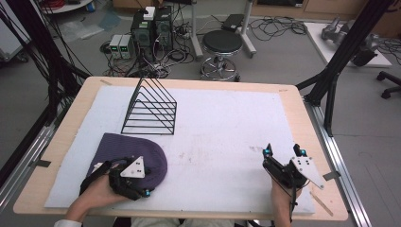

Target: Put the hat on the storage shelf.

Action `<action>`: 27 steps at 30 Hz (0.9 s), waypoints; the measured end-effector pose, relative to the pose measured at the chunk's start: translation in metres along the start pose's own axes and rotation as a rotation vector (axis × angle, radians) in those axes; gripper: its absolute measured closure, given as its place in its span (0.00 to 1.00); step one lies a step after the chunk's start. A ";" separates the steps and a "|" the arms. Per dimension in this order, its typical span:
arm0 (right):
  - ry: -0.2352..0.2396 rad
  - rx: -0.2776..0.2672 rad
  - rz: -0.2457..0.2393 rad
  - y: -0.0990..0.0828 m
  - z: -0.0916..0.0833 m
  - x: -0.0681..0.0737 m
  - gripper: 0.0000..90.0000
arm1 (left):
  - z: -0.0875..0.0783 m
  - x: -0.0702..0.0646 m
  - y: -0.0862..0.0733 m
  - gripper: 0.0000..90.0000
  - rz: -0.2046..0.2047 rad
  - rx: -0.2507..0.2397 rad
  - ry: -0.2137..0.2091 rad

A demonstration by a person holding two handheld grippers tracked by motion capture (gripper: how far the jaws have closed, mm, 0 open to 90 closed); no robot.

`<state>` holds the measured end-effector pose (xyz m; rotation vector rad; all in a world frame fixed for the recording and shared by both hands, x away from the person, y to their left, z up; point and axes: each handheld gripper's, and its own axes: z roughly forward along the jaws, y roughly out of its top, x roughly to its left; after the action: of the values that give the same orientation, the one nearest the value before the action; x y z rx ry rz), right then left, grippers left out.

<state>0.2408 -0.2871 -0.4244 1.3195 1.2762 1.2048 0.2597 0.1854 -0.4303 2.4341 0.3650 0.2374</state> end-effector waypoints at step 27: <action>0.005 0.022 -0.013 -0.001 0.002 0.001 0.10 | -0.005 0.007 -0.004 0.84 0.002 -0.070 0.048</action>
<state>0.2427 -0.2859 -0.4257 1.3222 1.3030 1.1886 0.2640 0.1939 -0.4282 2.3638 0.3690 0.3045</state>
